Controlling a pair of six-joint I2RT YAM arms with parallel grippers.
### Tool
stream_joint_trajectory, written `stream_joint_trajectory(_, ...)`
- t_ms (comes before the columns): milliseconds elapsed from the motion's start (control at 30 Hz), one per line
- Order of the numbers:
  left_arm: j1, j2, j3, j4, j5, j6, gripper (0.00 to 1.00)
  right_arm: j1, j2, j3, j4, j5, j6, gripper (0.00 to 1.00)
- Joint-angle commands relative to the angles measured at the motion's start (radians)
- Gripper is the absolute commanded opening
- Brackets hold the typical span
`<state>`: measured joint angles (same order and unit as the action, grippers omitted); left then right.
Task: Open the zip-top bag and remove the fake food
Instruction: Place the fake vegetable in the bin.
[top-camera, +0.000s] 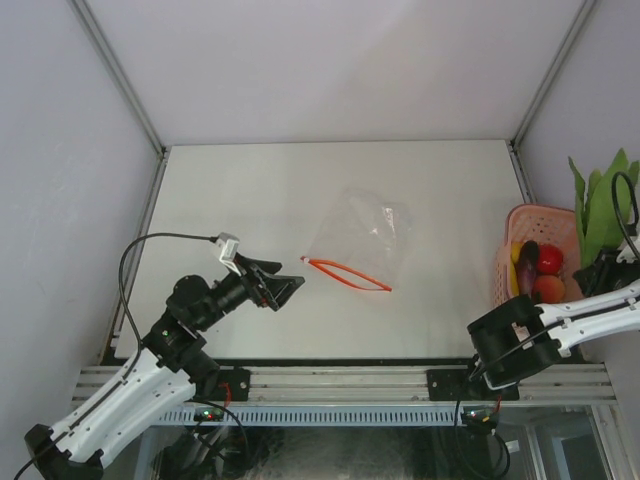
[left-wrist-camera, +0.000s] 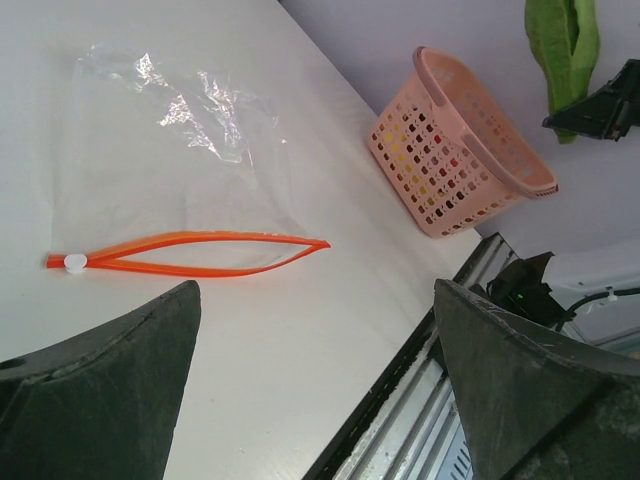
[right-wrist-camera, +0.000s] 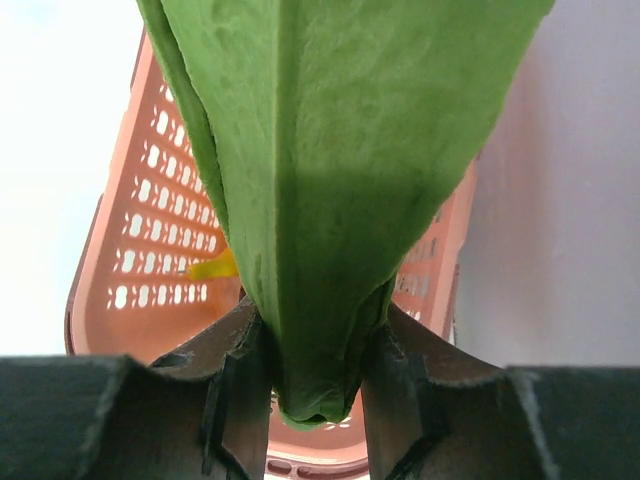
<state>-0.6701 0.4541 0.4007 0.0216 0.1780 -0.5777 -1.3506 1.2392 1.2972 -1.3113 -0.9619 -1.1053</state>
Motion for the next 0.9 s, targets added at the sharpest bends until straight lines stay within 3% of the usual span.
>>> stream_joint_trajectory(0,0.008,0.003,0.050,0.058,0.022,-0.036,1.00,0.067,-0.059,-0.053,0.082,0.080,0.000,0.04)
stream_joint_trajectory(100,0.008,-0.007,0.046,0.054,0.019,-0.046,1.00,0.141,-0.074,-0.102,0.165,0.154,0.076,0.16)
stream_joint_trajectory(200,0.008,-0.032,0.038,0.041,0.012,-0.050,1.00,0.185,-0.081,-0.136,0.225,0.229,0.133,0.52)
stream_joint_trajectory(267,0.009,-0.050,0.034,0.028,0.007,-0.051,1.00,0.188,-0.087,-0.148,0.252,0.243,0.153,0.67)
stream_joint_trajectory(333,0.008,-0.070,0.032,0.014,0.001,-0.051,1.00,0.183,-0.095,-0.149,0.259,0.244,0.156,0.76)
stream_joint_trajectory(433,0.009,-0.088,0.034,0.001,-0.006,-0.043,1.00,0.182,-0.123,-0.143,0.253,0.234,0.146,0.82)
stream_joint_trajectory(667,0.014,-0.025,0.039,-0.002,-0.007,-0.028,1.00,0.255,-0.232,-0.083,0.118,0.107,0.060,0.84)
stream_joint_trajectory(767,0.037,0.011,0.049,0.014,0.013,-0.034,1.00,0.385,-0.301,-0.070,0.110,0.061,0.104,0.87)
stream_joint_trajectory(867,0.098,0.038,0.073,0.017,0.050,-0.039,1.00,0.619,-0.358,-0.070,0.178,0.052,0.251,0.91)
